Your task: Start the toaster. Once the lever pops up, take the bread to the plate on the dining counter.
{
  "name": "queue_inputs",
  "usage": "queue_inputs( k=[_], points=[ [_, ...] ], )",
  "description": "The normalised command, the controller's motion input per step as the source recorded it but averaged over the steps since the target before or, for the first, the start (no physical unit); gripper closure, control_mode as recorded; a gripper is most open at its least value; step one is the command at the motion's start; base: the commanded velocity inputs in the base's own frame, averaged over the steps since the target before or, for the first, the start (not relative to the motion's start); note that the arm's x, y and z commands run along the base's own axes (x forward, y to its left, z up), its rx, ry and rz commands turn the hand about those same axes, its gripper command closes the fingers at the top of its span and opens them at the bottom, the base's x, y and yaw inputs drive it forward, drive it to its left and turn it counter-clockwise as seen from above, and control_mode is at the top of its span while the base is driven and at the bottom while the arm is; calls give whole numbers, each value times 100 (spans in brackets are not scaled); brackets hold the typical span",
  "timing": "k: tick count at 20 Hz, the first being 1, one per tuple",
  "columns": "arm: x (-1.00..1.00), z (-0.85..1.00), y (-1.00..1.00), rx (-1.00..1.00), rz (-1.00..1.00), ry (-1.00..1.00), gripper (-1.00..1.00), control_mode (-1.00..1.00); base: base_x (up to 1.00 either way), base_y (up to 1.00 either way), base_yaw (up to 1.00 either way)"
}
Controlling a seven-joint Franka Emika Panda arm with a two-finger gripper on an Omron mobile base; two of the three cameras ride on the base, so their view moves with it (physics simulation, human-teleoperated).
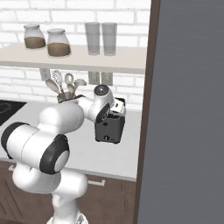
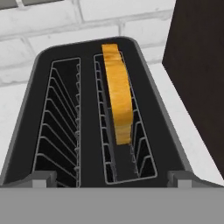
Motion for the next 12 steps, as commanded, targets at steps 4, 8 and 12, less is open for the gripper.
queue_inputs(
  k=[4,8,12],
  points=[
    [11,-8,-1,0,0,-5,-100,-100,0,0,0],
    [16,-2,-12,0,0,-8,-100,-100,0,0,0],
    [23,-5,-15,0,0,-5,-100,-100,0,0,0]
  ],
)
